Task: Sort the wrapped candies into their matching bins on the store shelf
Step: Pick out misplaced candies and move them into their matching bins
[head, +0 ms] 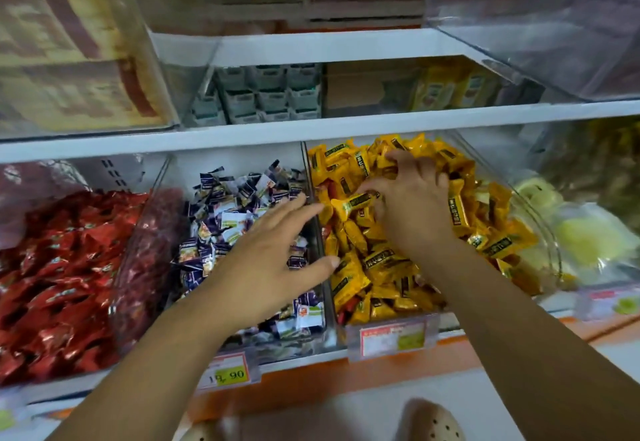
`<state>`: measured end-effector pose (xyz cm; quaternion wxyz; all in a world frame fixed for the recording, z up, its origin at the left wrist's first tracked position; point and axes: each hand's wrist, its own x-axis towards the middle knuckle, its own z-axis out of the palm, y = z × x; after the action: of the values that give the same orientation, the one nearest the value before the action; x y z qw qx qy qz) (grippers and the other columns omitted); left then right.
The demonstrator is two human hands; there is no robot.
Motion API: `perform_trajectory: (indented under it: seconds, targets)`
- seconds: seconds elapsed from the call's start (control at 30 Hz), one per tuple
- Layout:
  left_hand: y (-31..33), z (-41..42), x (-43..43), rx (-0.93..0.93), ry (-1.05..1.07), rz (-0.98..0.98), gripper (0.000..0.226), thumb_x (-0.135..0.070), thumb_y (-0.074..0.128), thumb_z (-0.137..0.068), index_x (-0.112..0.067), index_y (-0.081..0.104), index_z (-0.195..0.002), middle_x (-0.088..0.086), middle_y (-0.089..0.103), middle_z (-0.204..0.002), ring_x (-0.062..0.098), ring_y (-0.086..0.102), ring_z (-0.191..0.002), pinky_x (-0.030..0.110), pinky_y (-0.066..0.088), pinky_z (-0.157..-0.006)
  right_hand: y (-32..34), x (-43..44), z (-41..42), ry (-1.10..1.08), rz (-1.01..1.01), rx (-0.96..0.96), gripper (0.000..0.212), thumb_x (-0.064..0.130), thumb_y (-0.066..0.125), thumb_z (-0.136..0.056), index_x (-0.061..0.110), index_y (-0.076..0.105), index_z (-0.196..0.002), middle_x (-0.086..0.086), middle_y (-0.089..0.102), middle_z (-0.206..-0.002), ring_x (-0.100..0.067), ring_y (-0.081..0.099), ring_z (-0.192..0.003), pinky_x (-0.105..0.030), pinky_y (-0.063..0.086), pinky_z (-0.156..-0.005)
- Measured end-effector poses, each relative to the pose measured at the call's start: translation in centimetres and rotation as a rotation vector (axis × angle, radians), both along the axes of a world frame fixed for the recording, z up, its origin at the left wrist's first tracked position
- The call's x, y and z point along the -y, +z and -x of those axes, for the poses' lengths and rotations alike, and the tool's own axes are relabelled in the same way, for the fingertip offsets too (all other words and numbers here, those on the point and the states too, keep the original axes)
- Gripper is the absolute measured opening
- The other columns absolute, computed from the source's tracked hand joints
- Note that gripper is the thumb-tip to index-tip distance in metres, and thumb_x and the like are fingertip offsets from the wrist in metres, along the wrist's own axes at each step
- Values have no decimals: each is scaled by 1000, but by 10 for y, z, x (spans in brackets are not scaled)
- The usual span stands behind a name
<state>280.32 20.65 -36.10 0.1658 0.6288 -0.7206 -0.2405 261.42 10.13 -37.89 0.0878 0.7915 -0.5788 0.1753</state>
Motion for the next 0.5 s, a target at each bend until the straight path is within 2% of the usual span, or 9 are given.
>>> perform_trajectory:
  seconds: [0.07, 0.13, 0.2, 0.3, 0.37, 0.5]
  targets:
    - [-2, 0, -2, -7, 9, -7, 80, -79, 36, -71, -58, 9, -143, -31, -4, -154, -8, -3, -139, 31, 4, -116, -3, -2, -5, 114, -10, 26, 43, 10, 71, -75, 46, 68, -100, -1, 35, -148, -30, 19, -136, -52, 22, -105]
    - [-3, -1, -4, -19, 17, -12, 79, -80, 36, -70, -60, 8, -142, -32, -4, -154, -7, -4, -140, 30, 5, -114, -6, -10, -15, 259, -61, 15, 38, 13, 69, -76, 45, 67, -97, 3, 25, -155, -28, 9, -142, -51, 12, -111]
    - [-4, -1, -4, -25, 24, -13, 79, -80, 37, -70, -61, 8, -141, -32, -4, -154, -6, -4, -142, 30, 5, -114, -5, -14, -21, 316, -169, -7, 29, 35, 65, -79, 46, 63, -106, 5, 6, -160, -27, -7, -146, -52, 3, -114]
    - [-2, 0, -5, -20, 27, -20, 79, -78, 37, -71, -60, 10, -142, -31, -4, -155, -6, -4, -142, 31, 6, -115, -3, -11, -22, 241, -311, -92, 52, 64, 56, -77, 50, 50, -127, 7, -12, -160, -27, -19, -145, -55, -6, -115]
    - [0, 0, -6, -23, 25, -31, 78, -77, 37, -71, -59, 10, -142, -31, -4, -154, -6, -4, -142, 31, 6, -116, -4, -10, -23, 192, -313, -109, 53, 65, 54, -79, 50, 49, -129, 6, -9, -161, -29, -17, -145, -56, -5, -116]
    - [2, -1, -7, -34, 30, -40, 77, -76, 37, -71, -61, 10, -141, -30, -4, -155, -7, -6, -142, 32, 5, -117, -3, -7, -20, 49, -192, -96, 36, 51, 55, -88, 38, 59, -122, 4, 8, -160, -29, -5, -147, -56, 4, -115]
